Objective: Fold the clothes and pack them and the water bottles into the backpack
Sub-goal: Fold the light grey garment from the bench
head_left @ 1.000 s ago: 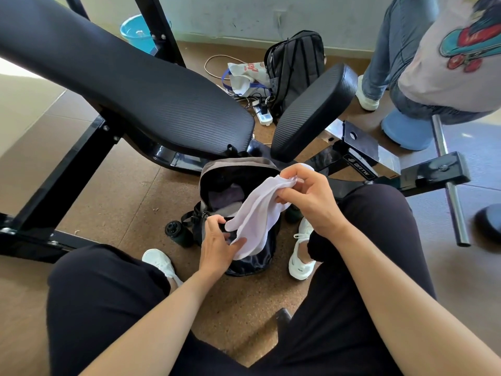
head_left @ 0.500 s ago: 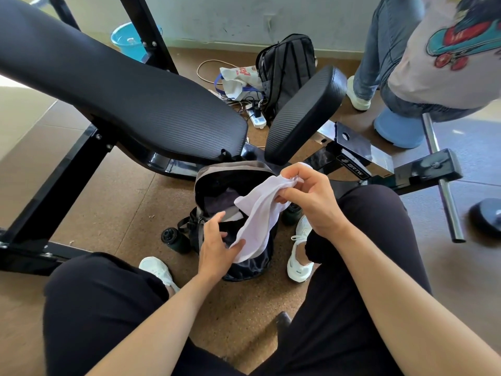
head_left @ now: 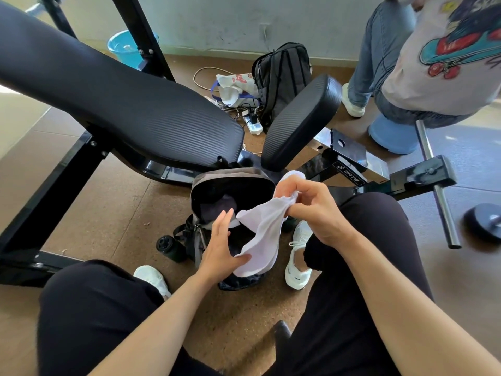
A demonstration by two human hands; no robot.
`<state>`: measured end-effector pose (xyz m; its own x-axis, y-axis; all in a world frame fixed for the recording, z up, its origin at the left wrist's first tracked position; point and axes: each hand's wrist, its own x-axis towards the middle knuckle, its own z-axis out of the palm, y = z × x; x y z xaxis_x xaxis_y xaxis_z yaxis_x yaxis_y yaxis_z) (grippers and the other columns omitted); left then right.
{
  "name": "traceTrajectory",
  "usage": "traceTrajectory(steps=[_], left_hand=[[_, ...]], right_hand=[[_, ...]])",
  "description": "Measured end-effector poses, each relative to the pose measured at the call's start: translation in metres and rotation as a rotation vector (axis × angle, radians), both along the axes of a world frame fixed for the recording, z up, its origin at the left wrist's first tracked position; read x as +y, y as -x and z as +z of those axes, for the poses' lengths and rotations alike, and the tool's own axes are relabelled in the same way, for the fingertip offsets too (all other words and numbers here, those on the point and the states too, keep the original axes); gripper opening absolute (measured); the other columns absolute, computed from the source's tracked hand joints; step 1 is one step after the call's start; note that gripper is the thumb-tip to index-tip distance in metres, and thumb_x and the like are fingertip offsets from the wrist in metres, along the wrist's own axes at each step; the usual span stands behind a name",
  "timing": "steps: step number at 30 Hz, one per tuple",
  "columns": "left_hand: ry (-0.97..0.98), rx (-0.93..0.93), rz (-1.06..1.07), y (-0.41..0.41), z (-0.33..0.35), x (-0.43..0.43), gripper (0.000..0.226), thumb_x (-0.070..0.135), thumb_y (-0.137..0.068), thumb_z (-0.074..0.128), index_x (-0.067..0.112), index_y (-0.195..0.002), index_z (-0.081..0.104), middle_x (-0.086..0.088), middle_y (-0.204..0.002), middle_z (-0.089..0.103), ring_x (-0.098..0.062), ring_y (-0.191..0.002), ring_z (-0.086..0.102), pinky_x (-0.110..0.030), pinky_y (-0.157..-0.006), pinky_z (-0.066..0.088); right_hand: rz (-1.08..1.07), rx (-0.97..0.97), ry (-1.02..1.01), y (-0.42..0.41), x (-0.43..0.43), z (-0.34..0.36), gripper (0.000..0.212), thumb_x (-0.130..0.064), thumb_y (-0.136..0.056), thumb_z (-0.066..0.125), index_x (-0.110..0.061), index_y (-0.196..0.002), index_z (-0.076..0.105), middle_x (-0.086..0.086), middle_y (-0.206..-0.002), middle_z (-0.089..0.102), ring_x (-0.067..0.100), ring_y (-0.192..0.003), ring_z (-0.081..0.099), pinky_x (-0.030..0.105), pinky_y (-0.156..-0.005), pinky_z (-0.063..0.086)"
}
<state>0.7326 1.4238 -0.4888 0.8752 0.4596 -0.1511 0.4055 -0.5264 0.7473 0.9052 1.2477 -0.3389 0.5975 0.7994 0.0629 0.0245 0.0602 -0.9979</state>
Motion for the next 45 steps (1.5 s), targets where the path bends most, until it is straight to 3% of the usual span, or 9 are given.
traceTrajectory(steps=[4,10,16,22,25,31,34,40,45], left_hand=[[-0.026,-0.022,-0.054,-0.001,-0.004,-0.003,0.087,0.031,-0.077,0.083,0.037,-0.149,0.034,0.017,-0.151,0.039,-0.007,-0.137,0.041,-0.042,-0.11,0.046],[-0.137,-0.065,-0.113,-0.004,-0.001,-0.007,0.094,0.034,-0.073,0.082,0.035,-0.15,0.029,0.015,-0.155,0.03,-0.015,-0.141,0.035,-0.04,-0.111,0.043],[-0.106,-0.04,-0.09,-0.009,0.0,-0.011,0.095,0.037,-0.072,0.083,0.036,-0.149,0.028,0.019,-0.148,0.034,-0.013,-0.134,0.036,-0.033,-0.104,0.042],[-0.075,0.013,-0.16,-0.01,-0.001,-0.014,0.052,0.032,-0.081,0.079,0.04,-0.124,0.051,0.015,-0.115,0.054,-0.008,-0.11,0.042,-0.028,-0.088,0.043],[-0.12,0.045,-0.188,-0.004,-0.003,-0.01,0.034,0.042,-0.081,0.076,0.048,-0.088,0.043,0.017,-0.087,0.048,-0.004,-0.086,0.041,-0.03,-0.066,0.036],[-0.036,-0.066,0.014,0.013,0.007,0.001,0.019,0.039,-0.081,0.08,0.031,-0.086,0.064,0.013,-0.071,0.058,-0.006,-0.064,0.053,-0.031,-0.061,0.045],[-0.063,-0.135,0.153,0.022,0.019,0.01,0.022,0.038,-0.078,0.082,0.031,-0.073,0.062,0.011,-0.063,0.058,-0.006,-0.059,0.05,-0.027,-0.058,0.041],[-0.223,-0.323,0.228,0.037,0.059,0.037,0.023,0.025,-0.071,0.091,0.019,-0.072,0.069,0.003,-0.084,0.062,-0.016,-0.077,0.055,-0.033,-0.062,0.05],[0.059,-0.184,0.2,0.052,0.094,0.06,0.037,0.018,-0.07,0.093,0.02,-0.062,0.057,0.0,-0.117,0.067,-0.016,-0.106,0.063,-0.017,-0.077,0.052]], right_hand=[[0.003,-0.003,-0.002,-0.001,0.0,0.003,0.021,0.01,-0.066,0.056,0.005,-0.085,0.063,0.029,-0.094,0.056,0.03,-0.082,0.057,0.046,-0.073,0.045],[0.023,0.029,-0.01,-0.001,-0.002,0.007,0.022,0.012,-0.062,0.054,0.01,-0.083,0.06,0.018,-0.086,0.057,0.026,-0.08,0.054,0.035,-0.068,0.043],[0.103,0.08,-0.018,-0.002,-0.007,0.014,0.03,0.012,-0.062,0.052,-0.013,-0.072,0.065,0.004,-0.079,0.06,0.02,-0.076,0.054,0.029,-0.066,0.044],[0.096,0.149,-0.06,-0.002,-0.008,0.021,0.023,-0.002,-0.055,0.059,-0.022,-0.063,0.067,0.006,-0.076,0.058,0.012,-0.067,0.054,0.02,-0.057,0.043],[0.011,0.149,-0.049,-0.008,-0.009,0.015,0.032,0.01,-0.062,0.05,-0.018,-0.064,0.066,0.012,-0.079,0.054,0.017,-0.067,0.051,0.023,-0.057,0.042],[-0.326,0.061,0.028,-0.027,-0.009,0.003,0.013,0.006,-0.072,0.057,0.01,-0.083,0.062,0.022,-0.081,0.058,0.029,-0.073,0.057,0.035,-0.066,0.05],[-0.466,-0.064,0.121,-0.032,-0.008,0.0,0.005,0.003,-0.087,0.062,0.005,-0.089,0.066,0.02,-0.082,0.064,0.019,-0.073,0.06,0.028,-0.066,0.052],[-0.526,-0.346,0.437,-0.046,-0.002,-0.024,0.009,-0.037,-0.096,0.064,-0.03,-0.1,0.066,-0.001,-0.1,0.064,0.015,-0.094,0.059,0.031,-0.082,0.048],[-0.426,-0.352,0.413,-0.036,0.005,-0.018,0.013,-0.027,-0.103,0.057,-0.014,-0.104,0.058,-0.004,-0.089,0.06,0.006,-0.082,0.053,0.026,-0.072,0.04]])
